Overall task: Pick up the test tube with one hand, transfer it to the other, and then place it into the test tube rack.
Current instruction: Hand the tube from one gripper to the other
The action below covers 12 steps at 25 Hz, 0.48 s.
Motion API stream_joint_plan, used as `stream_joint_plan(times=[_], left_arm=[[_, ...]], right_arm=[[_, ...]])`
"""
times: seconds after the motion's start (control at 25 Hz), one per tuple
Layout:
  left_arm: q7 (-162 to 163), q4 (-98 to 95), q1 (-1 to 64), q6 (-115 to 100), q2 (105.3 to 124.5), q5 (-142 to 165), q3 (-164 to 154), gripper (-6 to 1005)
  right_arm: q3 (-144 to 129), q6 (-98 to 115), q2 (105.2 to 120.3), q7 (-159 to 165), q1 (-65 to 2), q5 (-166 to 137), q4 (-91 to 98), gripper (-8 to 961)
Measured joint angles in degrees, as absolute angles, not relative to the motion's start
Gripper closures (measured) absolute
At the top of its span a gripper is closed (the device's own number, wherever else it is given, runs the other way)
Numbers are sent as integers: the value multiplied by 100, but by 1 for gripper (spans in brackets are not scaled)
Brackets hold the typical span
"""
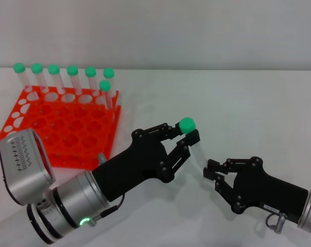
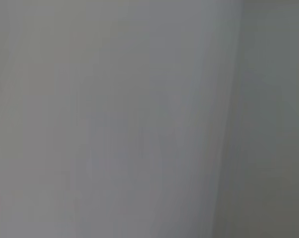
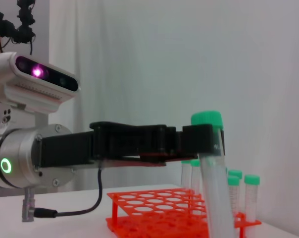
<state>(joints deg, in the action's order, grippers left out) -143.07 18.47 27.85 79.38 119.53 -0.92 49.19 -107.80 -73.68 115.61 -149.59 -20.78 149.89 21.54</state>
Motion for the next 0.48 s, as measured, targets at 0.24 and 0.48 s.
stream_joint_plan(times=[0.24, 0.48], left_arm=[[-14291, 1881, 2769, 7974, 11953, -97, 4915, 755], [-14317, 1882, 2685, 8028, 11945, -236, 4929, 759]], right_arm=[[-10701, -7540, 11550, -14813, -2046, 15019, 2154, 797], [-10519, -7564, 11550, -14749, -2006, 15022, 2080, 610]])
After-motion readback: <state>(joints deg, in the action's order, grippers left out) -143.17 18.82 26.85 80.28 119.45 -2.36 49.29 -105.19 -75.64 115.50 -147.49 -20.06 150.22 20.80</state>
